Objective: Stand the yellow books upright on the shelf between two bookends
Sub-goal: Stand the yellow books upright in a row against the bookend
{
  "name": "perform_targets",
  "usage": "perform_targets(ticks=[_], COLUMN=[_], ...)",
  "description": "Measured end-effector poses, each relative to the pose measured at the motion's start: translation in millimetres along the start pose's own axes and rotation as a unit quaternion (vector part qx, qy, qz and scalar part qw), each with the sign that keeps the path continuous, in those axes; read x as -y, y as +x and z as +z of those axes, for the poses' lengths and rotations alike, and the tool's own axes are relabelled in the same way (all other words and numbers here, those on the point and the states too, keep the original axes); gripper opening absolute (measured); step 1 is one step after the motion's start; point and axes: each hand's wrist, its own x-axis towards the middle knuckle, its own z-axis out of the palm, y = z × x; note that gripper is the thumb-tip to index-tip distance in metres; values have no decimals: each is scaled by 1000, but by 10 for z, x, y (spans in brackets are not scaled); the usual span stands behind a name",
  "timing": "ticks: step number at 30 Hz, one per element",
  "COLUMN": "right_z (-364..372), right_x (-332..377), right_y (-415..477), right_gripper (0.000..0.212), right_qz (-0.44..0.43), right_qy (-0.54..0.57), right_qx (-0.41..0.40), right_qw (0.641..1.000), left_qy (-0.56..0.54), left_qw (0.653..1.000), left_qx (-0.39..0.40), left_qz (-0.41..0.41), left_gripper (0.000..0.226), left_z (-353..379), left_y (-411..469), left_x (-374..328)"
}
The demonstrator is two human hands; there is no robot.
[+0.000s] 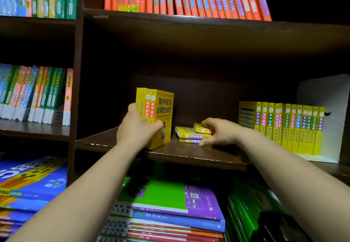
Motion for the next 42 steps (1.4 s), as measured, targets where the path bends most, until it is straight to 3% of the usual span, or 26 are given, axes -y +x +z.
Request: perform_targets(ticks=[5, 8, 14, 18, 22, 25, 29, 33, 37, 42], right_z=[-86, -94, -47, -17, -123, -169, -237, -235, -163, -113], right_x=[77, 167, 271, 177, -44, -204, -369, -482, -527, -586], right_y=[143, 200, 185, 130, -11, -139, -245, -320, -311, -321], right_gripper=[79, 65, 55, 57, 63, 69, 66, 58, 73, 77], right_qz=[-25, -83, -119, -101, -14, 42, 77, 78, 64, 72], right_qy=[-187, -267, -342, -281, -97, 30, 106, 120, 126, 36], right_qx=[-4, -20, -56, -115, -197, -238, -276, -323, -333, -335], right_qw=[982, 960, 931, 947, 976, 970, 952, 936, 932, 939], left_qy=[-6, 1, -2, -2, 2, 11, 23, 29, 41, 31], left_qw=[1000, 1000, 1000, 1000, 1000, 1000, 998, 995, 990, 988], left_qx=[-5, -9, -3, -4, -1, 17, 56, 91, 132, 148], left_qz=[9, 12, 12, 10, 7, 0, -17, -18, 5, 6], left_gripper=[66, 68, 68, 68, 65, 64, 67, 67, 70, 73], left_z=[23, 32, 35, 51, 144, 314, 624, 961, 1269, 1453], left_y=[16, 15, 23, 24, -7, -70, -156, -251, -325, -320], left_x=[34, 51, 51, 52, -45, -221, -551, -850, -1074, -1139])
